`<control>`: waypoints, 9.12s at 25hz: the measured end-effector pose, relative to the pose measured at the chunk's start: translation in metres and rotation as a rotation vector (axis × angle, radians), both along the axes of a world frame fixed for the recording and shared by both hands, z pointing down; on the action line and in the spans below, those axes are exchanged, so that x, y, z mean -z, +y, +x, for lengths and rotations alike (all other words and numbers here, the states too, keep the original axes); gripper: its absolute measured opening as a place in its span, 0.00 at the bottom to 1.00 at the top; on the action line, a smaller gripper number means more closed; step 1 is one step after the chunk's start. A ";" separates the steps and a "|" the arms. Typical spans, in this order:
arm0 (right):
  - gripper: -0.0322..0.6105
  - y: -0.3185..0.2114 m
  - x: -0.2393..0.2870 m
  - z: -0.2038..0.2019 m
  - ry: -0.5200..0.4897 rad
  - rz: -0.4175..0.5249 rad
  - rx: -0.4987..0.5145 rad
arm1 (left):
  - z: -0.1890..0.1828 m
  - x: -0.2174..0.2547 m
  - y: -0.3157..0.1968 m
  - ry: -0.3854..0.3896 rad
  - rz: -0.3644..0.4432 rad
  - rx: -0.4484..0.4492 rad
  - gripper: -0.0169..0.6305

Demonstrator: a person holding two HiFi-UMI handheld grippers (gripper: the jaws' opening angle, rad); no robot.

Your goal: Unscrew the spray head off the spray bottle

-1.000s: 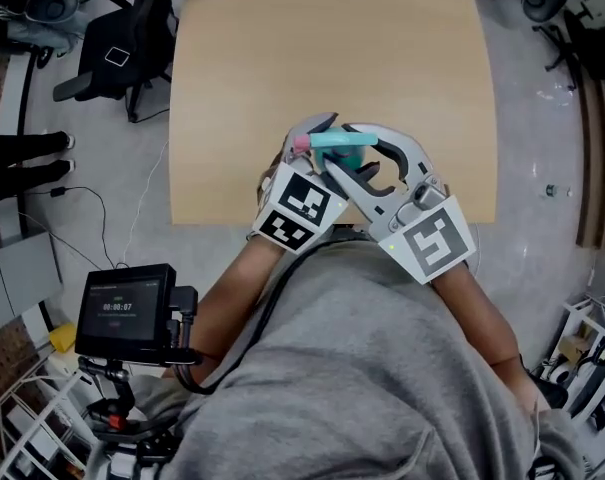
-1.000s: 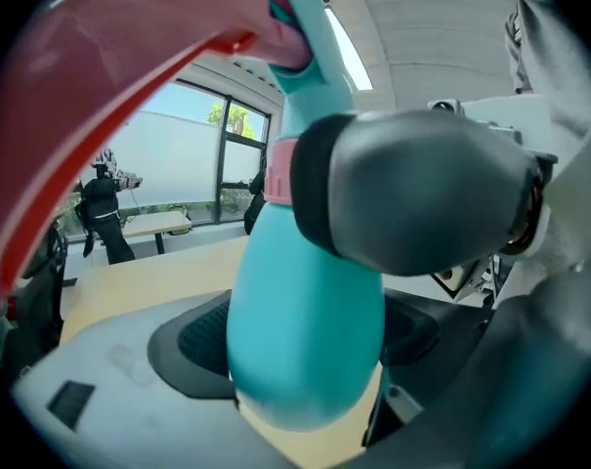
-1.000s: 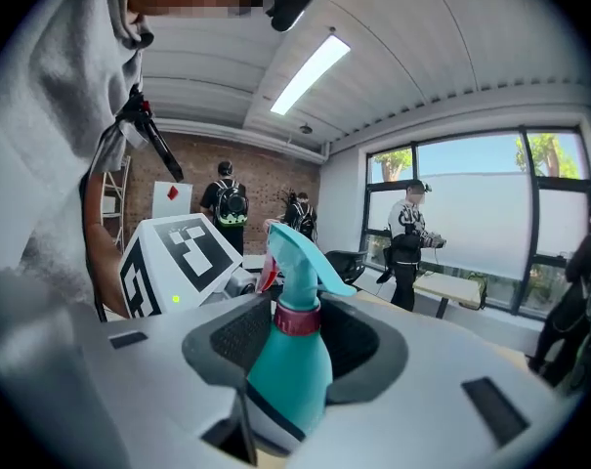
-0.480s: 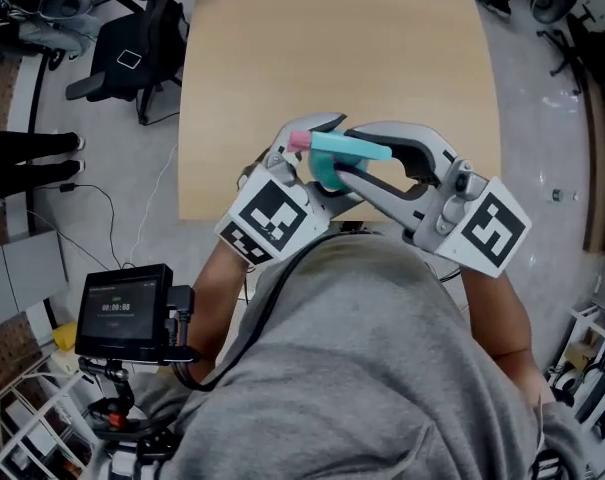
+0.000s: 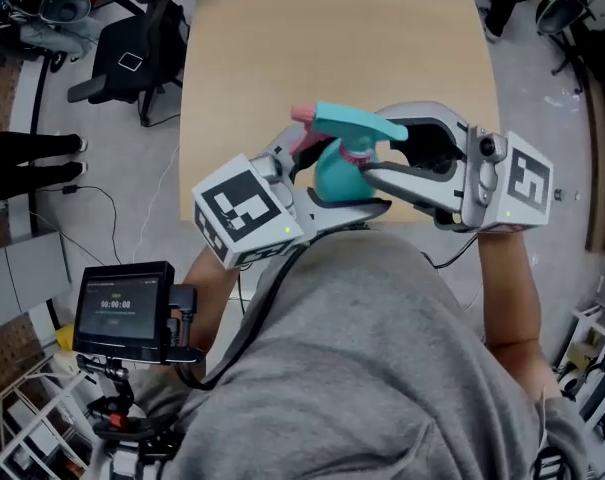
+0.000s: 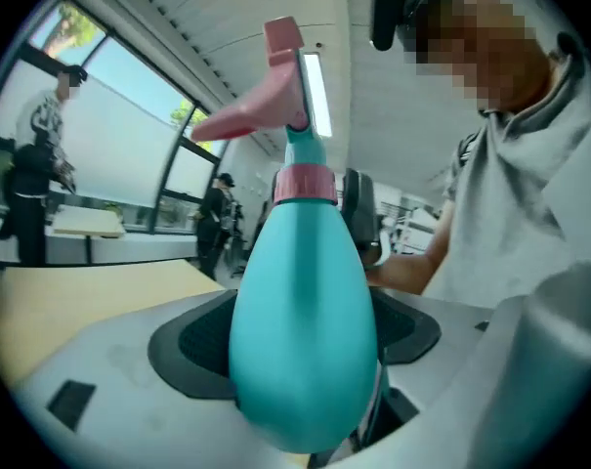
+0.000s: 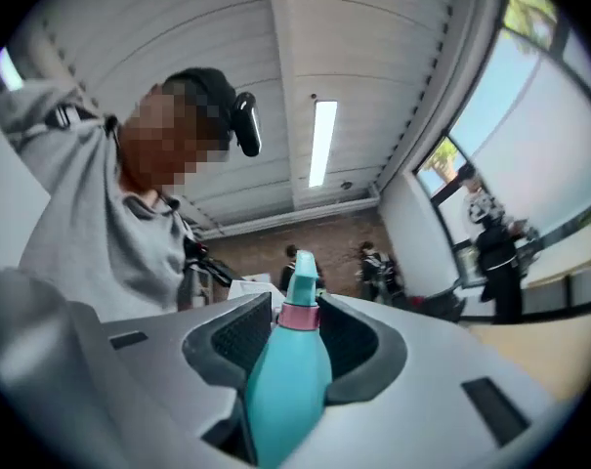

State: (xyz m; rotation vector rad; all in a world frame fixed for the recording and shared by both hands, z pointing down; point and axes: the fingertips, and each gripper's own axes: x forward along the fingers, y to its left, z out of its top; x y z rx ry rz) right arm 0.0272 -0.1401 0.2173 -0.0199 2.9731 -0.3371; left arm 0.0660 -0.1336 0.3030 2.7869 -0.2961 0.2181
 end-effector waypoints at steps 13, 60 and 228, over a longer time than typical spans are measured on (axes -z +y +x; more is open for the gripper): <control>0.28 -0.029 -0.009 -0.027 0.291 0.187 -0.541 | -0.009 -0.008 -0.053 -0.241 0.256 0.307 0.64; 0.28 0.035 0.011 -0.016 0.098 0.026 0.527 | -0.012 0.029 0.048 0.314 -0.015 -0.540 0.63; 0.06 0.012 -0.152 0.071 0.427 -0.053 -0.754 | -0.126 -0.074 0.047 0.028 0.319 0.544 0.03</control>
